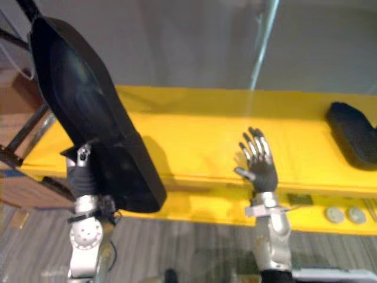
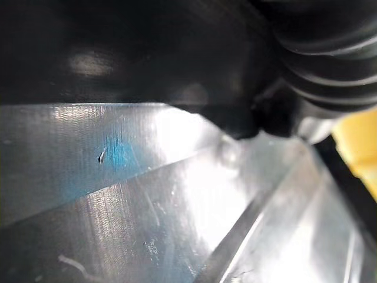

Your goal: Walk over and take plastic housings, then place them on the shelf

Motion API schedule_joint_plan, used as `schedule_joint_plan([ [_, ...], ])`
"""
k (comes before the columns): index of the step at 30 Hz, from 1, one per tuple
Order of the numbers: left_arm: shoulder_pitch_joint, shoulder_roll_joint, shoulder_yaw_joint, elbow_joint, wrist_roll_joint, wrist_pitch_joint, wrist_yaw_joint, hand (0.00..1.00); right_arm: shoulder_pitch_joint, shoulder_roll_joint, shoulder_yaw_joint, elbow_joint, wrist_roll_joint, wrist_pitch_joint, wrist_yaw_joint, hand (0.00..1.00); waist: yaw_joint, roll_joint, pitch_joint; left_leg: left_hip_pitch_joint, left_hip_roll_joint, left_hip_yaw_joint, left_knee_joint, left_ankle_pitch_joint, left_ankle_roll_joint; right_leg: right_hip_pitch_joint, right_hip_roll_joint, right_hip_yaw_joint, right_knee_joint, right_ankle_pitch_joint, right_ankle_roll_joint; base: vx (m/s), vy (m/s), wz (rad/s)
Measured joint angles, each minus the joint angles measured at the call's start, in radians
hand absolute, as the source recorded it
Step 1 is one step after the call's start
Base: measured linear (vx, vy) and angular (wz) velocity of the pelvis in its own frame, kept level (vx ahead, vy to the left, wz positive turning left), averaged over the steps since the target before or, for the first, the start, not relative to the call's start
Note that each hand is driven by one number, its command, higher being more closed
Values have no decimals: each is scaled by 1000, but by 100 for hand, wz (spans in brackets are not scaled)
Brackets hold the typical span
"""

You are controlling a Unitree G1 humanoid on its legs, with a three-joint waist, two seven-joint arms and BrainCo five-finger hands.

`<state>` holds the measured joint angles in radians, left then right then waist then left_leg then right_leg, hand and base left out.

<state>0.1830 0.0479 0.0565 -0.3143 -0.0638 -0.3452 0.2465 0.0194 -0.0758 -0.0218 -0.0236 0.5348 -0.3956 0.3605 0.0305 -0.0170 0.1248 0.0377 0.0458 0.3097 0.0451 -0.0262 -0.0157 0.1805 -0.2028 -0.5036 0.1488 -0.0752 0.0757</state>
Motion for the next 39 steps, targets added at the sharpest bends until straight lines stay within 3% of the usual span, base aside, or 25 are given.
schedule_joint_plan([
  [6, 72, -8, 55, -32, -17, -4, -16, 100, 7, 31, 22, 0, -61, -3, -106, 0, 8, -7, 0, 11, 12, 10, -1, -1, -1, -3, 20, 78, -42, 1, 0, 1, -50, -22],
  [7, 70, -27, 89, -118, -4, -91, -34, 100, 98, 65, -40, -51, -158, -3, -209, 0, -48, 13, -9, 27, -32, 30, -131, 100, -13, -40, 13, 149, -101, 13, 30, -7, -21, -14],
  [16, 58, -25, 89, -116, 8, -87, -11, 100, 148, 77, -92, -51, -152, 1, -218, 0, -63, 13, 7, 5, -36, 33, -127, 108, -4, -77, 9, 168, -71, 14, 29, 0, 0, 0],
  [21, 11, -24, 70, -116, 41, -25, 15, 100, 189, 92, -171, -100, -112, 31, -274, 0, -95, 7, 65, -10, -30, 40, -133, 106, -4, -94, 13, 199, -71, 10, 23, -32, 30, -3],
  [27, -18, -9, 28, -114, 79, 61, 32, 100, 278, 91, -224, -156, -56, 108, -300, 0, -125, 21, 67, -17, -24, 62, -132, 114, -5, -113, 19, 226, -73, 13, 27, 38, 15, -11],
  [29, -68, 34, 26, -89, 80, 89, 47, 100, 323, 92, -223, -155, -56, 130, -295, 0, -136, 22, 66, -9, -20, 73, -131, 115, -6, -112, 23, 234, -72, 18, 33, 97, -11, -12],
  [32, -119, 88, 27, -57, 82, 147, 65, 100, 351, 92, -224, -155, -55, 135, -294, 0, -155, 28, 64, -5, -14, 89, -131, 115, -6, -119, 29, 256, -72, 17, 32, 62, -5, -18],
  [39, -230, 112, -2, 44, 112, 271, 131, 100, 382, 91, -228, -154, -56, 138, -274, 0, -184, 57, 62, -7, -6, 115, -131, 115, -8, -146, 40, 284, -55, 13, 26, 13, 10, -12],
])
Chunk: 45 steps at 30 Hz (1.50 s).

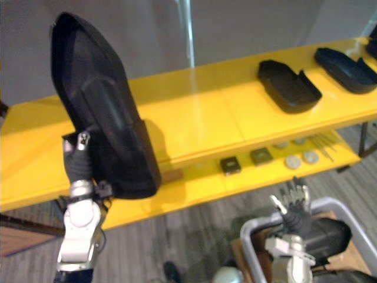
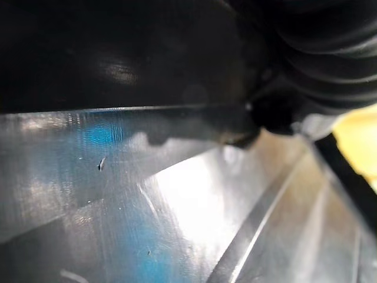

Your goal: Walk over and take plastic housings, then place them on the shelf

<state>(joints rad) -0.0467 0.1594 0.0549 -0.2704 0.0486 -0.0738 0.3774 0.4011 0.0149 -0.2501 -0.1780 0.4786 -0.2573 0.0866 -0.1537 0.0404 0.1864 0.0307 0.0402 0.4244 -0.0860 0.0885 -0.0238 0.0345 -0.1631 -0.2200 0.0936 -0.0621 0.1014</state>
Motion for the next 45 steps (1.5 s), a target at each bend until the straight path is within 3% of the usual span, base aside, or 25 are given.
schedule_joint_plan([
  [6, -186, 99, -30, 143, -22, 114, 43, 100, 3, -22, -1, 18, -1, 10, 3, 0, -16, 21, -6, 1, 9, 22, 3, 5, -7, -29, 8, 29, 31, -7, -10, -8, 13, -10],
  [12, -416, 152, -38, 445, -122, 217, 80, 100, -17, -50, 0, 44, -1, 30, 0, 0, -59, 54, -6, -4, 12, 58, 3, 6, -7, -69, 11, 71, 56, -9, -12, -9, 22, -19],
  [20, -628, 287, -73, 724, -205, 300, 85, 100, -11, -80, -2, 50, -1, 40, 3, 0, -106, 60, -4, -10, 19, 94, 4, 6, -8, -105, 21, 115, 71, -6, -10, 31, 7, -14],
  [24, -663, 299, -82, 807, -208, 348, 87, 100, -12, -90, -1, 50, -1, 40, 3, 0, -113, 65, 1, 2, 21, 109, 4, 6, -8, -106, 25, 139, 72, -6, -11, 21, 12, -18],
  [26, -672, 314, -82, 834, -211, 381, 87, 100, -11, -97, -2, 51, -1, 40, 3, 0, -134, 69, 8, 1, 21, 109, 3, 6, -8, -108, 26, 140, 73, -6, -11, 2, 9, -5],
  [31, -718, 345, -81, 903, -250, 459, 78, 100, -5, -97, -2, 51, 7, 40, 6, 0, -139, 66, 18, 1, 23, 124, 3, 6, -8, -124, 29, 161, 84, -6, -12, -5, 11, -9],
  [35, -724, 387, -77, 934, -288, 492, 53, 100, -6, -99, -1, 51, 23, 41, 6, 0, -140, 68, 42, -12, 22, 129, 4, 6, -8, -143, 28, 166, 89, -5, -12, -1, 3, -2],
  [45, -741, 408, -73, 1023, -358, 546, 29, 100, -13, -116, 1, 45, 57, 41, 6, 0, -158, 66, 92, -34, 18, 134, 4, 6, -8, -175, 26, 173, 103, -1, -10, 8, 0, 0],
])
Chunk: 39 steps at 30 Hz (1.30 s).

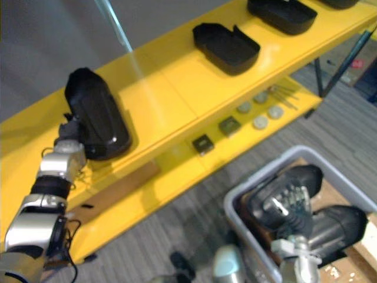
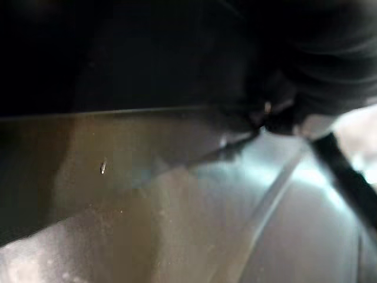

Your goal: Walk over and take plastic housings, then place them on the shelf

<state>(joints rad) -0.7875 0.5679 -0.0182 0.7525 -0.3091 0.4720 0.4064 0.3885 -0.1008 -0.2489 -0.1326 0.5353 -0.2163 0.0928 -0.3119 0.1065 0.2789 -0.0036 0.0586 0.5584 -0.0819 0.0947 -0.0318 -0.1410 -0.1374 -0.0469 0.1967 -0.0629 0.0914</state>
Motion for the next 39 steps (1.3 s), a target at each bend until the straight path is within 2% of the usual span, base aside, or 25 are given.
schedule_joint_plan([
  [2, -4, 14, 0, 3, -7, 24, -39, 100, -3, -3, 1, -15, 10, 0, 0, 0, -4, 2, 16, 2, 0, 2, 0, 0, 0, 0, 0, 5, 2, 0, 0, 35, 5, -2],
  [9, -20, 35, 3, 4, -12, 27, -44, 100, -8, -20, 26, -16, 11, 0, 0, 0, -4, 19, 54, -11, 1, 9, 0, 0, 0, -27, 2, 15, 19, -7, -5, 0, -3, -3],
  [10, -22, 46, 3, 4, -24, 27, -42, 0, -13, -20, 28, -16, 11, 0, 0, 0, -5, 20, 55, -16, 1, 12, 0, 1, -1, -35, 2, 18, 24, -7, -5, 10, -12, -5],
  [18, -47, 57, 15, 19, -69, 9, -6, 0, -19, -24, 29, -17, 26, -2, 15, 0, -7, 21, 81, -13, 2, 11, 0, 1, -1, -36, -1, 18, 33, -11, -4, 0, 0, 0],
  [22, -54, 77, 16, 43, -93, -29, 36, 0, -19, -27, 41, -17, 37, -2, 19, 0, -9, 21, 97, -13, 2, 15, 1, 1, -1, -41, -2, 21, 42, -14, -3, 5, -2, -1],
  [26, -55, 96, 47, 55, -160, -90, 101, 0, -19, -29, 43, -17, 40, -6, 38, 0, -20, 21, 97, -13, 2, 17, 1, 1, -1, -42, -2, 21, 43, -14, -3, 0, 0, 0],
  [31, -106, 104, 49, 40, -163, -166, 180, 0, -17, -27, 68, -17, 40, -20, 57, 0, -17, 21, 97, 3, 2, 12, 1, 1, -1, -22, -2, 16, 40, -14, -3, 2, 0, 1],
  [34, -136, 138, 45, -25, -153, -219, 195, 0, -16, -22, 78, -18, 39, -41, 67, 0, -18, 21, 97, 8, 2, -6, 0, 1, -2, -1, -3, -4, 33, -15, -3, 3, -2, 15],
  [39, -130, 171, 56, -205, -103, -332, 195, 0, -17, -10, 89, -73, 28, -60, 71, 0, 17, 18, 92, 36, 4, -52, 0, 3, -4, 73, -4, -58, -3, -13, -1, 3, -4, 25],
])
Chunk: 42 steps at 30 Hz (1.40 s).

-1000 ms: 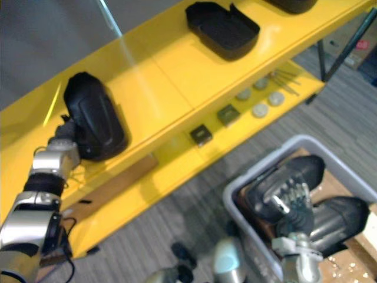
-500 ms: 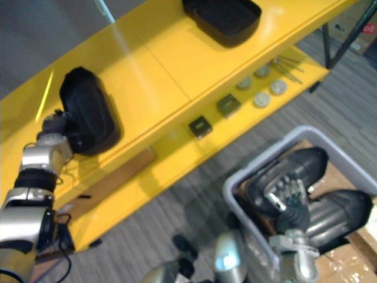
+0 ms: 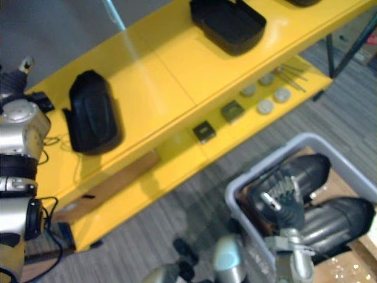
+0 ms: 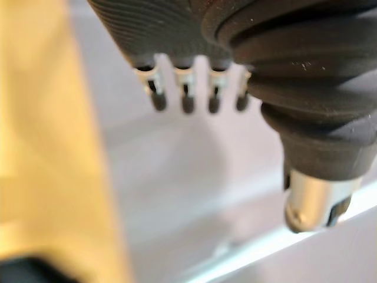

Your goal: Walk over and take plastic housings, then place them on the shelf

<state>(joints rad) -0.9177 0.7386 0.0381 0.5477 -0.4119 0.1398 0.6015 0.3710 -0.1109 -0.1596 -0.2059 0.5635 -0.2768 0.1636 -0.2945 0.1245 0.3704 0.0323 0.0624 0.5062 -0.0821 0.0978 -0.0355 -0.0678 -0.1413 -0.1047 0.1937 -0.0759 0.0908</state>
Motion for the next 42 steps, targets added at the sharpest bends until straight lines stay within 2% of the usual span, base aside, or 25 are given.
schedule_joint_plan([
  [3, 100, -3, 41, -189, 35, -57, -33, 0, -13, 5, 16, -24, -20, -33, 0, 0, 21, -2, -66, -24, 0, -36, -4, 3, -1, 12, -1, -38, -26, 2, 2, 52, 4, 39],
  [4, 165, -15, 62, -293, 41, -75, -43, 0, -25, 10, 17, -28, -22, -42, -1, 0, 38, -10, -86, -15, 1, -51, -4, 3, -1, 36, -1, -56, -40, 3, 2, 109, 14, 50],
  [6, 281, -76, 111, -454, 75, -106, -53, 0, -49, 11, 17, -32, -23, -57, -4, 0, 58, -17, -132, -14, -1, -89, -3, 4, -1, 73, -2, -93, -65, 3, 2, 102, 19, 55],
  [8, 466, -177, 183, -648, 124, -149, -57, 0, -87, 11, 20, -78, -23, -71, -5, 0, 101, -21, -164, -6, -3, -136, 0, 4, -2, 118, -2, -136, -86, 3, 2, 88, 13, 57],
  [9, 519, -207, 202, -692, 145, -161, -56, 0, -102, 11, 23, -92, -24, -71, -7, 0, 112, -22, -164, -1, -2, -147, 0, 5, -3, 133, -2, -147, -89, 3, 2, 46, 9, 58],
  [11, 718, -318, 247, -817, 219, -206, -56, 0, -158, 8, 26, -102, -31, -77, -18, 0, 161, -33, -191, 1, -5, -195, 0, 9, -7, 174, -2, -193, -114, 2, 2, 8, 4, 57],
  [12, 761, -344, 255, -842, 229, -221, -56, 0, -168, 8, 26, -102, -39, -80, -25, 0, 175, -37, -198, -1, -7, -206, 0, 11, -7, 181, -2, -203, -120, 2, 1, -7, -5, 60],
  [14, 921, -436, 298, -925, 270, -285, -54, 0, -218, 8, 29, -102, -70, -101, -42, 0, 224, -52, -208, -2, -17, -254, -5, 19, -8, 218, -4, -245, -137, -4, -4, -41, -1, 60],
  [18, 1095, -544, 380, -986, 297, -363, -56, 0, -288, 4, 37, -102, -71, -109, -50, 0, 273, -64, -227, -13, -30, -306, -6, 23, -9, 243, -8, -296, -153, -16, -6, -75, 21, 46],
  [19, 1133, -568, 390, -988, 297, -370, -60, 0, -293, 3, 38, -105, -70, -110, -38, 0, 287, -65, -243, -27, -34, -319, -7, 27, -6, 238, -11, -314, -156, -18, -3, -73, 43, 49],
  [21, 1198, -602, 393, -985, 300, -369, -70, 0, -307, -3, 62, -106, -69, -110, -9, 0, 296, -72, -255, -40, -41, -342, -7, 33, -3, 240, -14, -337, -159, -19, -1, -40, 43, 40],
  [22, 1236, -626, 390, -969, 299, -347, -84, 0, -311, -9, 82, -107, -68, -108, 21, 0, 310, -79, -265, -50, -42, -348, -7, 34, -3, 236, -14, -339, -163, -19, 0, -25, 28, 31],
  [24, 1277, -645, 377, -891, 302, -313, -107, 0, -312, -16, 125, -111, -69, -94, 49, 0, 320, -95, -281, -67, -47, -365, -7, 40, -2, 233, -14, -357, -169, -15, 6, -1, 13, 24],
  [26, 1311, -664, 359, -741, 299, -266, -136, 0, -316, -25, 176, -116, -78, -51, 84, 0, 336, -118, -293, -80, -48, -371, -7, 48, -2, 225, -14, -361, -170, -12, 8, 17, -2, 13],
  [28, 1337, -680, 332, -582, 290, -238, -173, 0, -317, -49, 215, -115, -107, -14, 110, 0, 342, -138, -303, -91, -53, -388, -7, 53, 2, 224, -14, -372, -168, -8, 13, 46, -13, 16],
  [29, 1349, -688, 312, -466, 294, -230, -212, 0, -319, -66, 235, -115, -108, 14, 129, 0, 345, -148, -305, -95, -56, -389, -7, 53, 3, 223, -14, -380, -166, -4, 19, 41, -13, 20],
  [33, 1352, -711, 251, -156, 290, -227, -301, 0, -338, -100, 288, -70, -107, 61, 164, 0, 350, -162, -307, -103, -58, -389, -7, 55, 5, 207, -17, -382, -149, -4, 17, 6, 3, 3],
  [34, 1349, -711, 236, -67, 282, -226, -338, 0, -350, -105, 318, -40, -116, 70, 164, 100, 349, -162, -307, -100, -57, -387, -7, 55, 5, 206, -17, -380, -146, -6, 14, -28, 7, -4],
  [37, 1346, -711, 216, 69, 233, -224, -405, 0, -359, -114, 384, 13, -163, 100, 156, 100, 350, -157, -301, -94, -48, -381, -7, 54, 6, 201, -16, -363, -142, -14, 2, -50, 8, -13],
  [38, 1343, -708, 215, 113, 212, -222, -430, 0, -363, -115, 402, 32, -193, 108, 145, 100, 361, -151, -290, -84, -45, -372, -8, 48, 1, 207, -15, -355, -147, -15, 2, -62, 11, -20],
  [42, 1326, -706, 215, 193, 211, -214, -458, 0, -365, -116, 418, 72, -227, 126, 102, 100, 363, -140, -275, -80, -41, -362, -8, 47, 1, 208, -13, -352, -150, -20, 7, -42, 5, -6],
])
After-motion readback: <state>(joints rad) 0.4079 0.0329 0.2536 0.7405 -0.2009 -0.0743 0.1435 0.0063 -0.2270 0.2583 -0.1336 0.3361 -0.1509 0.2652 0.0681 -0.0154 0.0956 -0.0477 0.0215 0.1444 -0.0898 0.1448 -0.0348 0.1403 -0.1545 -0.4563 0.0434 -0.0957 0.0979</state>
